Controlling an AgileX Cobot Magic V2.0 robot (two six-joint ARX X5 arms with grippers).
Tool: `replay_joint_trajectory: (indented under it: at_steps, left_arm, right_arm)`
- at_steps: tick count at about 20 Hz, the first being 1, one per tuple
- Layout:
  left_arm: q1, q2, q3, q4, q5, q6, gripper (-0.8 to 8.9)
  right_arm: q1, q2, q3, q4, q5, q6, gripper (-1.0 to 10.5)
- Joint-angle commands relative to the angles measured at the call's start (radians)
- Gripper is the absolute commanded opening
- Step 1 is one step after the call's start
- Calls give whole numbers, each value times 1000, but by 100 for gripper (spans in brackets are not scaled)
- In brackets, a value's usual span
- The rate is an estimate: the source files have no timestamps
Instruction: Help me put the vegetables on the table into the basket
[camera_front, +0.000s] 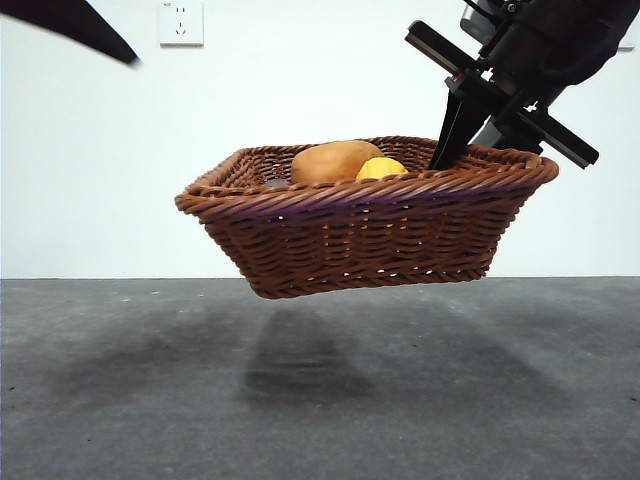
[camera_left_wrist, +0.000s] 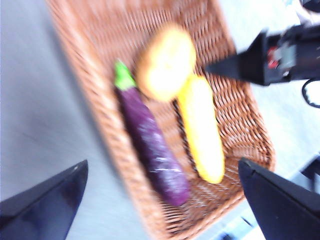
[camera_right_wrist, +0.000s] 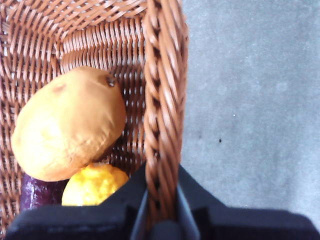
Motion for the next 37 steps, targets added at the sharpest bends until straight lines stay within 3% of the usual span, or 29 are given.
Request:
replay_joint_trajectory:
  at_steps: [1, 3, 6, 10, 13, 18, 22, 28, 35, 37]
  left_arm:
    - [20, -93, -9, -27, -16, 110, 317]
    - [30, -172, -9, -75, -3, 213, -16]
    - [31, -233, -9, -247, 36, 397, -8]
    - [31, -249, -9, -347, 52, 492, -7]
    - [31, -248, -9, -349, 52, 517, -8]
    - [31, -248, -9, -353, 52, 525, -8]
    - [31, -241, -9, -354, 57, 523, -8]
    - [31, -229, -9, -354, 104, 515, -8]
    - [31, -172, -9, -347, 104, 516, -7]
    - [31, -157, -9, -345, 104, 516, -7]
  right_arm:
    - [0, 3, -6, 10, -11, 6, -12]
    - [-2, 3, -6, 9, -11, 6, -12]
    - [-19, 3, -6, -3, -27, 8, -12]
    - [-61, 2, -4, -16, -34, 8, -12]
    - [-161, 2, 2, -32, -90, -17, -12]
    - [-369, 4, 2, -127, -105, -182, -13]
    - [-468, 33, 2, -115, -109, -246, -13]
    - [-485, 235, 21, -27, -177, -290, -13]
    - [-451, 385, 67, -31, -172, -351, -13]
    - [-431, 402, 67, -9, -137, -360, -13]
